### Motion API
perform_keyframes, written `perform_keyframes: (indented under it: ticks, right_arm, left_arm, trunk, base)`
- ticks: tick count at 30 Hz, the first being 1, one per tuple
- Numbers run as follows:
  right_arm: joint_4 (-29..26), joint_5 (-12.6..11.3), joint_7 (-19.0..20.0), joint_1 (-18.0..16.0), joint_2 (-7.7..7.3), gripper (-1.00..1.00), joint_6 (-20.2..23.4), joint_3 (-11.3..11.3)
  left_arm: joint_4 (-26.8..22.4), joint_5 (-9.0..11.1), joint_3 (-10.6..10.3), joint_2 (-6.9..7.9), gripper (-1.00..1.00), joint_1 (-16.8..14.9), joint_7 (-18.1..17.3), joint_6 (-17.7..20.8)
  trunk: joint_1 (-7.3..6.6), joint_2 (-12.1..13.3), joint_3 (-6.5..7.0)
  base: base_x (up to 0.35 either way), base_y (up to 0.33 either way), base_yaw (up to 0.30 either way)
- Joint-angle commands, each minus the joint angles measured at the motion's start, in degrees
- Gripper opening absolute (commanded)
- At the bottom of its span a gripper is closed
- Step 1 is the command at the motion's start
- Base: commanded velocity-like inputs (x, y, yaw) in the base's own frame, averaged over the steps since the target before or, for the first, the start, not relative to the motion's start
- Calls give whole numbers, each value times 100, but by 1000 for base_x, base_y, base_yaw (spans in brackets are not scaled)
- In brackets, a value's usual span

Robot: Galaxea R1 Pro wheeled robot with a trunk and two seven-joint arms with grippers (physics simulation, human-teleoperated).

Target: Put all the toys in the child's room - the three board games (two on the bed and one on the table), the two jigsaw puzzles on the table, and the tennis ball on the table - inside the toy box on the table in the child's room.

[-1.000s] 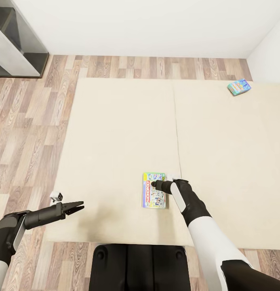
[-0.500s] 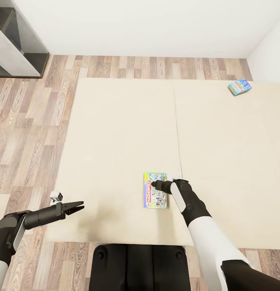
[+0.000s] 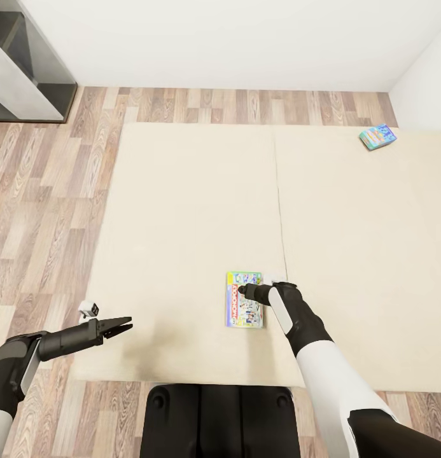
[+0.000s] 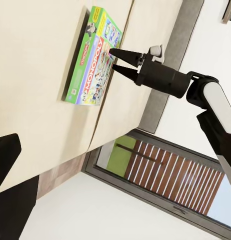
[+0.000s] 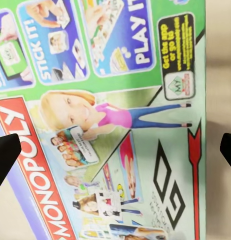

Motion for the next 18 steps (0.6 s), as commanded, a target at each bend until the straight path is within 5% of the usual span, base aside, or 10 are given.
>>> perform_keyframes:
  ticks: [1, 18]
  right_arm:
    - [-8, -62, -51, -2, 5, 100, 22, -11]
    - [-8, -62, -51, -2, 5, 100, 22, -11]
  left_arm:
    - [-1, -3, 0, 1, 100, -1, -23, 61]
    - [-1, -3, 0, 1, 100, -1, -23, 63]
  trunk:
    - [3, -9, -6]
    - [3, -9, -6]
  base:
    - [0, 0, 0]
    - [0, 30, 0]
